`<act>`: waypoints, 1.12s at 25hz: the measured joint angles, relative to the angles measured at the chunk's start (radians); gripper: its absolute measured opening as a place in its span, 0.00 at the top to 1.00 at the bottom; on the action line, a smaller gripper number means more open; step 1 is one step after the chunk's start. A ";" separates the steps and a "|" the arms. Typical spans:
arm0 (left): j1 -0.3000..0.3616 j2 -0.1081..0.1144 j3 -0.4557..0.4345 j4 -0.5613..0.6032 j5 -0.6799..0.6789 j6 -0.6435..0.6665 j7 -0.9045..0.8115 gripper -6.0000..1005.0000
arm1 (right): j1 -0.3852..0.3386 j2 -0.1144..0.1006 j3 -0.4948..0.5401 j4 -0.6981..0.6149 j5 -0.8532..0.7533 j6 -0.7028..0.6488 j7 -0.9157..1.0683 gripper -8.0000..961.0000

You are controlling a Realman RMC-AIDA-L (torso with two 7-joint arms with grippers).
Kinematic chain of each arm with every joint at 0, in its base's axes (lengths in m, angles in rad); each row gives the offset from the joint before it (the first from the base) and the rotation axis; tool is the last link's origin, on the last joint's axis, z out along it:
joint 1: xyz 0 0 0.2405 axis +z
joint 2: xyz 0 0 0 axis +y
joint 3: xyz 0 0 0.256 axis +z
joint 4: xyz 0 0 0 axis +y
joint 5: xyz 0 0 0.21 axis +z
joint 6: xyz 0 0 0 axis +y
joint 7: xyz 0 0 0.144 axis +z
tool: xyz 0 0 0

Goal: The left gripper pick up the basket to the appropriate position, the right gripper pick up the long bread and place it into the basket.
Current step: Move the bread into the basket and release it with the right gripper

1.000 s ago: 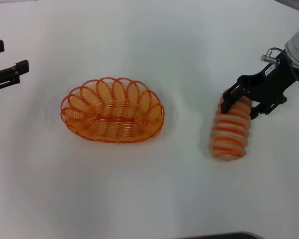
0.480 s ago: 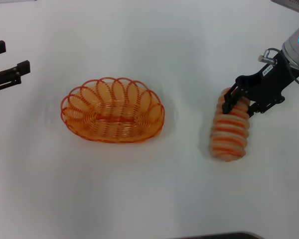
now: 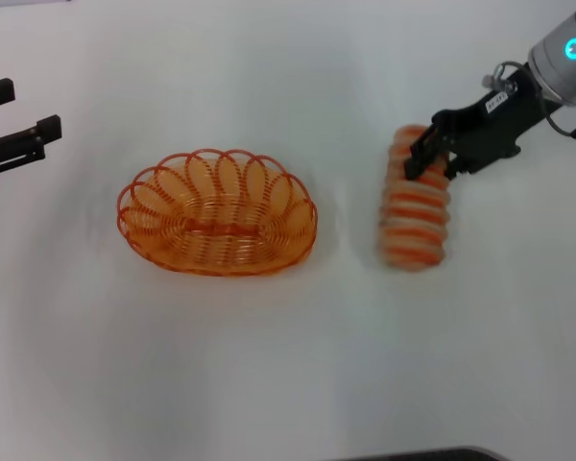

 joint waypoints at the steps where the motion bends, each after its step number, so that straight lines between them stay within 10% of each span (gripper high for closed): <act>1: -0.002 0.001 -0.002 -0.007 0.000 -0.001 0.000 0.22 | 0.001 0.000 -0.001 -0.012 0.008 0.000 -0.018 0.48; 28: 0.006 0.003 -0.032 -0.034 -0.052 -0.028 0.002 0.22 | 0.112 0.051 -0.046 -0.261 0.246 -0.065 -0.648 0.68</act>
